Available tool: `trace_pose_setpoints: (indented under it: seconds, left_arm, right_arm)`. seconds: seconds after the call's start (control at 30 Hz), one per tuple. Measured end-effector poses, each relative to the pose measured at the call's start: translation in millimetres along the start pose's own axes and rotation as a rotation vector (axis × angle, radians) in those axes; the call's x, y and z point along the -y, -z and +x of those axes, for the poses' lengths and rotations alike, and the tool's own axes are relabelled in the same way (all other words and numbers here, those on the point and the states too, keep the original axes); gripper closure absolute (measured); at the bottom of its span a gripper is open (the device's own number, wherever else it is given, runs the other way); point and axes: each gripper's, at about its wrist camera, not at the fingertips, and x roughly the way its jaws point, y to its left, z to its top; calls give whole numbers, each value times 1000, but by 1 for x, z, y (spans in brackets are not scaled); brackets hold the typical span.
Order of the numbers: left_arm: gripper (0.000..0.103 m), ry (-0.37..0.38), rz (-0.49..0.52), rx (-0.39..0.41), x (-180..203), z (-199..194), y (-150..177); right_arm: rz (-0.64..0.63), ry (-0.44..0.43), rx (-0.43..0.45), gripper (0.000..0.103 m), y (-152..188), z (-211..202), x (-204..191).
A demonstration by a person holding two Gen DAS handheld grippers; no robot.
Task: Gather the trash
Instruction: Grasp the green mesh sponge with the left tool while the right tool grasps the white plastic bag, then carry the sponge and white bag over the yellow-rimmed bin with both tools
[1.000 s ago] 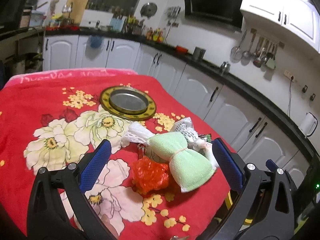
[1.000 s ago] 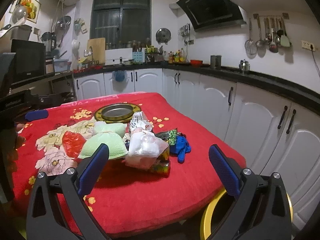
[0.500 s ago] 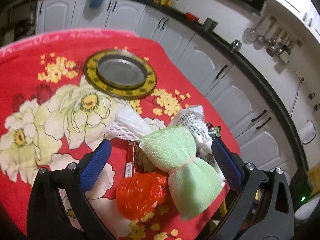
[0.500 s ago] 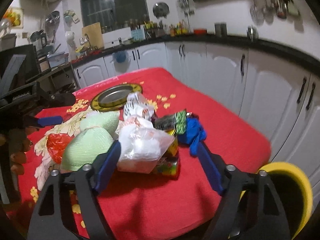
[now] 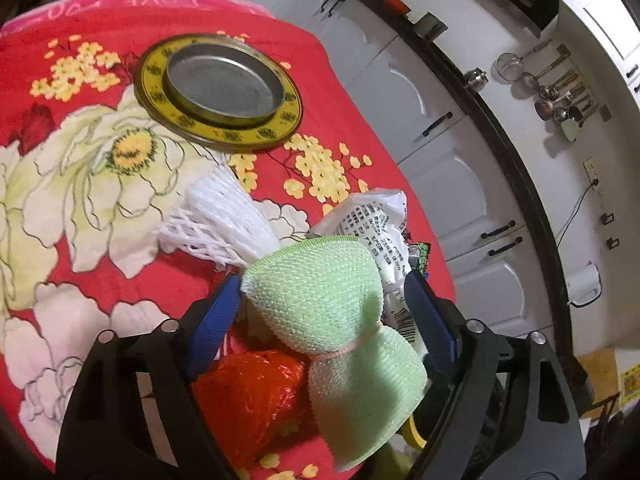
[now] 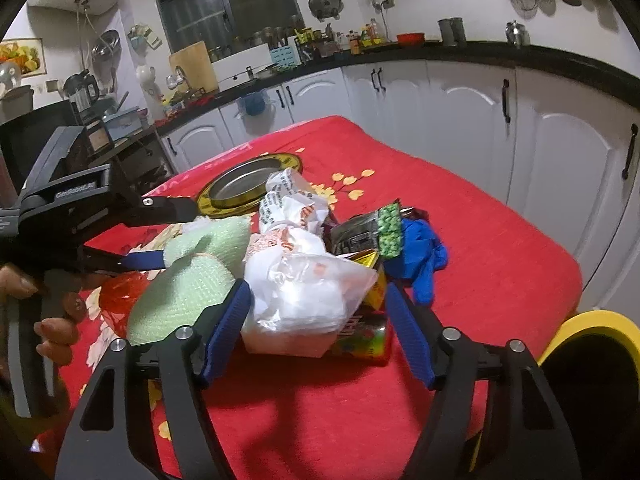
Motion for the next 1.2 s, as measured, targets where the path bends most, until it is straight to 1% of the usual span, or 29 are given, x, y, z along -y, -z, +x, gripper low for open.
trace_pose_setpoints:
  seconds: [0.07,0.1,0.2,0.23,0.33,0.4,0.43,0.47,0.67,0.9,1.1,1.2]
  left_arm:
    - [37,-8,1,-3,1,2,1]
    - [39,-7,3,-3,1,2,2]
    - [55,-10,13,6,1,1,4]
    - [63,-9,17,6,1,1,5]
    - [68,5,26,9,2,-1,5]
    - [72,10,36,19,4,-3,6]
    - [75,17,44,32,6,-7,7]
    - [77,22,52,40,7,-9,7]
    - [82,32,114,95,19,-25,13]
    - [84,72,138,172,28,-51,16]
    - [84,88,153,226,33,-70,16]
    - [84,95,182,261,40,-82,19]
  right_arm:
    - [-2,-15,-8,43,1,1,-2]
    - [-4,-20,-10,43,1,1,-2]
    - [-9,-26,-13,47,2,2,-3]
    - [-6,-31,-15,50,2,1,-2]
    - [-1,-42,-20,56,3,1,-1]
    - [-6,-41,-20,59,4,2,-2]
    - [-8,-46,-18,63,4,1,-1]
    - [-9,-45,-17,64,3,1,-2]
    - [-13,-43,16,68,3,-9,-4]
    - [-28,-54,87,69,-4,-29,-3]
    - [-28,-45,134,69,-12,-46,-2]
    - [-29,-48,158,70,-14,-57,-3]
